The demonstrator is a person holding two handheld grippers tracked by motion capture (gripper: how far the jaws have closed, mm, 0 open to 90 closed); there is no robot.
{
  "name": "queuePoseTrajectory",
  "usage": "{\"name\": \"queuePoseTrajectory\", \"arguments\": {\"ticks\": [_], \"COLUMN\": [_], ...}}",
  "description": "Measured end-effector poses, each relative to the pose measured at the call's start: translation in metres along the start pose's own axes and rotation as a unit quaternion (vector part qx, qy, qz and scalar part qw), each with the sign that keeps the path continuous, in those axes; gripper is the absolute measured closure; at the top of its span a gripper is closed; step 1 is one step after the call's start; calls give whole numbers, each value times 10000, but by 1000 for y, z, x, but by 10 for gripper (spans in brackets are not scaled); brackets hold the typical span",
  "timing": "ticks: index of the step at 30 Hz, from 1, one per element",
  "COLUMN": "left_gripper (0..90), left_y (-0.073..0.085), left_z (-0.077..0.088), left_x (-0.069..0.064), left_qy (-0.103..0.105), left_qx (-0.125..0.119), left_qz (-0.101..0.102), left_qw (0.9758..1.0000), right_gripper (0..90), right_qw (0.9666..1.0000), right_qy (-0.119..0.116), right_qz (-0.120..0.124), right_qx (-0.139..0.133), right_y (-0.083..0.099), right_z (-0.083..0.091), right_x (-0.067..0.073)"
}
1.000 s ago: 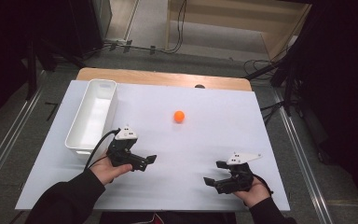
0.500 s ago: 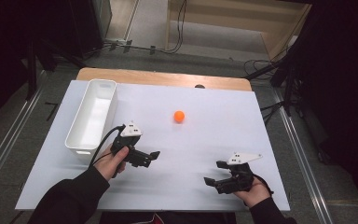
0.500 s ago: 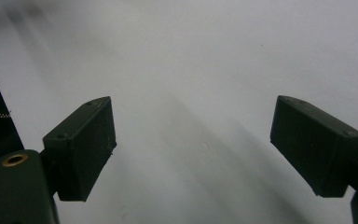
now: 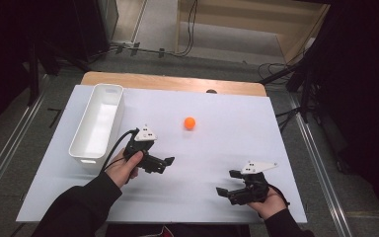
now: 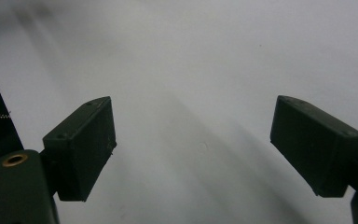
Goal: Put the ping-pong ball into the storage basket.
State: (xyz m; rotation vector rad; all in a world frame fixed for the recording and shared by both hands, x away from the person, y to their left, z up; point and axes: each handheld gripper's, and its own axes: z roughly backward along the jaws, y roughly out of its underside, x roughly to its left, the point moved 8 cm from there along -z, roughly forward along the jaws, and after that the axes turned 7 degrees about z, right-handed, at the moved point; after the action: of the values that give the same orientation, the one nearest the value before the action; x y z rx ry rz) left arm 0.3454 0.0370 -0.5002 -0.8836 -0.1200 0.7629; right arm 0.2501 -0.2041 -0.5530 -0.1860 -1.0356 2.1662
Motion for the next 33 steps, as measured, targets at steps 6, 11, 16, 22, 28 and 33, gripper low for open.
{"name": "queuePoseTrajectory", "arguments": {"ticks": [6,11,16,22,28,33], "left_gripper": [14,14,14,14,14,14], "left_y": [-4,-9,-13,-16,-21,-24], "left_z": [-6,-11,-18,-21,-27,-30], "left_x": [1,2,3,5,6,6], "left_qy": [5,18,46,40,50,48], "left_qx": [7,32,38,44,46,54], "left_qz": [8,-41,1,21,-28,-74], "left_qw": [10000,10000,10000,10000,10000,9999], "right_gripper": [129,129,129,129,129,129], "right_qw": [10000,10000,10000,10000,10000,10000], "right_qy": [20,31,19,11,23,23], "right_qz": [0,-33,-29,-22,-29,-16], "right_qx": [-9,-8,-10,-13,-16,-15], "right_y": [0,0,0,0,0,0], "right_z": [0,1,1,1,1,1], "right_x": [-1,-1,-1,-1,-1,-1]}}
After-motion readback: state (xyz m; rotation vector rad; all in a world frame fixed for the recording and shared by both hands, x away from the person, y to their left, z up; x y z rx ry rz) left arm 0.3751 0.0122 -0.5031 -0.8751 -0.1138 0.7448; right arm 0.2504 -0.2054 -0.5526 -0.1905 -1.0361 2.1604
